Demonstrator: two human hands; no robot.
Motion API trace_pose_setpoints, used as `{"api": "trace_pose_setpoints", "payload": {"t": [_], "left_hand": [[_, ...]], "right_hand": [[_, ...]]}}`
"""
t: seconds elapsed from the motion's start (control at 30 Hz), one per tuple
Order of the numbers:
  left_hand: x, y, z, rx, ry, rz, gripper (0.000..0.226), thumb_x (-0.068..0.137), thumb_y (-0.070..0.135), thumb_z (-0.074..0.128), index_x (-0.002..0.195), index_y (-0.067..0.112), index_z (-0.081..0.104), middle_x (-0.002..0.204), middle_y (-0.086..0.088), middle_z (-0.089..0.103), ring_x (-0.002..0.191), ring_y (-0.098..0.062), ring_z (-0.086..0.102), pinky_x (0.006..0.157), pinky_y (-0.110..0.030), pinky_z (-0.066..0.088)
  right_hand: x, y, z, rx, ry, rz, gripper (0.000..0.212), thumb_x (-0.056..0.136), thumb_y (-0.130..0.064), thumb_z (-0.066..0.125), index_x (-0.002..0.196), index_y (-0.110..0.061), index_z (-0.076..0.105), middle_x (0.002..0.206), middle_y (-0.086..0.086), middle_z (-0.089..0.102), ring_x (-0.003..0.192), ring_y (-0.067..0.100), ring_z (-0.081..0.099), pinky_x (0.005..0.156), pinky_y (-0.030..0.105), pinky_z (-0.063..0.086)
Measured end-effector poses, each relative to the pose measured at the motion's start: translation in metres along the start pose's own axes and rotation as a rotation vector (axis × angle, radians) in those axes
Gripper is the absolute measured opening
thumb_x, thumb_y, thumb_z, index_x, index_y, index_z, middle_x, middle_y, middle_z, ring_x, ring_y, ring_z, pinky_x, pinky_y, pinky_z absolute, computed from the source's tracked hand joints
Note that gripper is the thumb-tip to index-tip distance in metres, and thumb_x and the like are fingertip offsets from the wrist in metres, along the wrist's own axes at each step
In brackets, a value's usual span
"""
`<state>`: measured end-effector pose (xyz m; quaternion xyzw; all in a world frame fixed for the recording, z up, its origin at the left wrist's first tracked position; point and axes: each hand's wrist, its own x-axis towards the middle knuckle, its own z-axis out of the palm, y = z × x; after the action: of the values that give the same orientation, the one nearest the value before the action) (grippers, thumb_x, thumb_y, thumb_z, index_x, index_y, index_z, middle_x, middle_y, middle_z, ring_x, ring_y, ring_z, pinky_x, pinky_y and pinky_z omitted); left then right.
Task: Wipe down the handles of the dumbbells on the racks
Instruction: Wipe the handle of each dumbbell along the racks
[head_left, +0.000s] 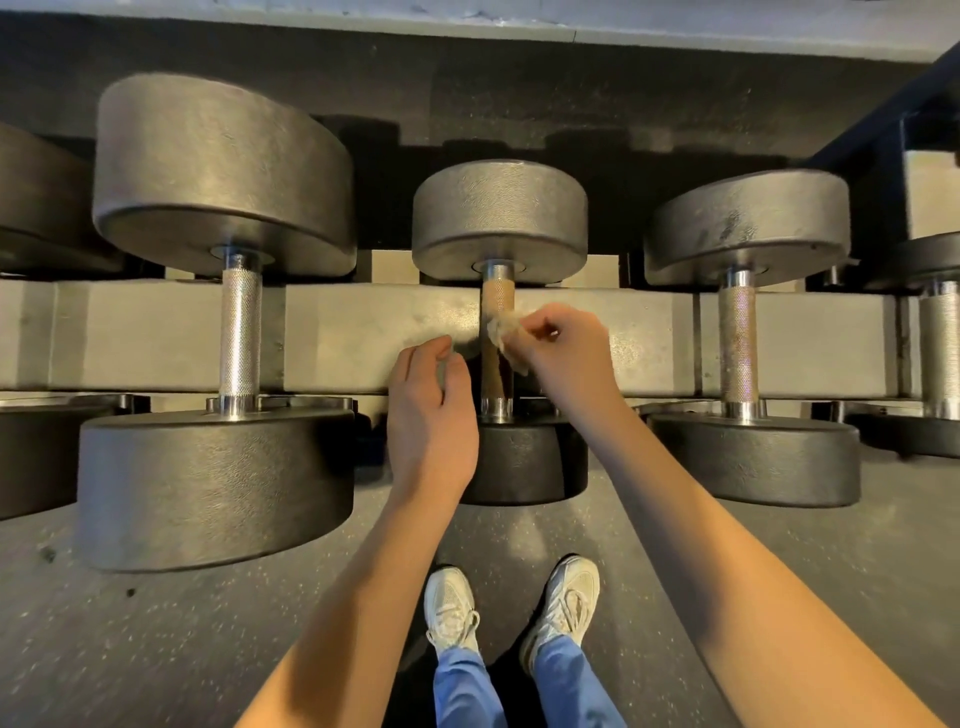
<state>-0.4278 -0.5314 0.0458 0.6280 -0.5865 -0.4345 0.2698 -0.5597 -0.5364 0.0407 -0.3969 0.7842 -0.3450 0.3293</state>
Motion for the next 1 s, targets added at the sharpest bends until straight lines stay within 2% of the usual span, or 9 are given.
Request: {"api": "trace_pose_setpoints", "payload": {"t": [0.13, 0.2, 0.37, 0.47, 0.6, 0.67, 0.8, 0.93, 1.0], "left_hand": [[0.000, 0.002, -0.001, -0.011, -0.011, -0.023, 0.034, 0.101, 0.025, 0.038, 0.132, 0.018, 0.052, 0.127, 0.004, 0.051, 0.115, -0.006, 0.047, 0.098, -0.020, 0.034], [0.000, 0.003, -0.001, -0.012, -0.015, -0.035, 0.034, 0.101, 0.025, 0.038, 0.132, 0.018, 0.052, 0.127, 0.005, 0.051, 0.115, -0.005, 0.047, 0.097, -0.019, 0.033], [0.000, 0.004, -0.001, -0.013, -0.016, -0.049, 0.034, 0.101, 0.026, 0.038, 0.131, 0.019, 0.052, 0.127, 0.005, 0.051, 0.117, -0.008, 0.048, 0.102, -0.024, 0.036], [0.000, 0.004, -0.001, -0.006, -0.019, -0.048, 0.033, 0.101, 0.026, 0.038, 0.130, 0.019, 0.052, 0.126, 0.006, 0.051, 0.114, -0.005, 0.047, 0.098, -0.020, 0.033], [0.001, 0.003, -0.001, -0.010, -0.020, -0.049, 0.033, 0.101, 0.026, 0.038, 0.131, 0.019, 0.052, 0.125, 0.006, 0.052, 0.115, -0.007, 0.048, 0.097, -0.020, 0.034], [0.000, 0.004, -0.001, -0.004, -0.026, -0.044, 0.034, 0.101, 0.026, 0.038, 0.131, 0.019, 0.052, 0.126, 0.006, 0.051, 0.116, -0.007, 0.048, 0.097, -0.020, 0.034], [0.001, 0.003, -0.002, 0.002, -0.034, -0.043, 0.034, 0.101, 0.026, 0.038, 0.132, 0.020, 0.051, 0.127, 0.007, 0.050, 0.118, -0.008, 0.046, 0.098, -0.022, 0.033], [0.002, 0.001, -0.002, -0.007, -0.064, -0.040, 0.034, 0.101, 0.026, 0.039, 0.132, 0.020, 0.051, 0.124, 0.010, 0.048, 0.117, -0.006, 0.044, 0.096, -0.021, 0.031], [0.004, 0.001, -0.003, -0.045, -0.111, -0.051, 0.034, 0.100, 0.027, 0.042, 0.131, 0.021, 0.053, 0.122, 0.011, 0.049, 0.117, -0.007, 0.046, 0.097, -0.022, 0.032]], "right_hand": [[-0.019, 0.004, -0.011, -0.006, -0.258, 0.201, 0.016, 0.078, -0.009, 0.075, 0.068, -0.017, 0.066, 0.074, -0.008, 0.061, 0.074, 0.004, 0.056, 0.070, 0.015, 0.041], [-0.019, 0.001, -0.010, -0.062, -0.265, 0.220, 0.013, 0.076, -0.009, 0.076, 0.070, -0.016, 0.068, 0.076, -0.005, 0.064, 0.077, 0.009, 0.059, 0.070, 0.017, 0.044], [-0.012, -0.007, 0.008, -0.101, 0.041, 0.103, 0.014, 0.081, -0.022, 0.072, 0.073, -0.012, 0.067, 0.077, 0.002, 0.066, 0.076, 0.018, 0.061, 0.071, 0.031, 0.051], [0.005, -0.014, 0.015, -0.054, 0.201, 0.047, 0.018, 0.081, -0.021, 0.069, 0.070, -0.006, 0.066, 0.071, 0.003, 0.063, 0.072, 0.019, 0.058, 0.065, 0.025, 0.044], [0.019, -0.022, 0.022, 0.113, 0.291, 0.079, 0.016, 0.082, -0.023, 0.069, 0.071, -0.015, 0.062, 0.061, -0.009, 0.053, 0.059, 0.006, 0.049, 0.049, 0.013, 0.034], [0.019, -0.019, 0.025, 0.127, 0.309, 0.058, 0.014, 0.082, -0.023, 0.069, 0.073, -0.016, 0.062, 0.061, -0.009, 0.053, 0.060, 0.007, 0.049, 0.051, 0.016, 0.034], [0.020, -0.018, 0.021, 0.147, 0.271, 0.069, 0.016, 0.083, -0.026, 0.069, 0.072, -0.015, 0.062, 0.063, -0.006, 0.055, 0.062, 0.010, 0.050, 0.053, 0.023, 0.038], [0.003, -0.016, 0.013, 0.036, 0.105, 0.121, 0.014, 0.084, -0.020, 0.067, 0.073, -0.013, 0.067, 0.072, -0.002, 0.061, 0.068, 0.010, 0.056, 0.061, 0.024, 0.046], [-0.012, -0.011, 0.007, -0.071, 0.016, 0.095, 0.013, 0.086, -0.021, 0.068, 0.078, -0.011, 0.072, 0.079, 0.000, 0.067, 0.073, 0.010, 0.060, 0.065, 0.020, 0.048]]}}
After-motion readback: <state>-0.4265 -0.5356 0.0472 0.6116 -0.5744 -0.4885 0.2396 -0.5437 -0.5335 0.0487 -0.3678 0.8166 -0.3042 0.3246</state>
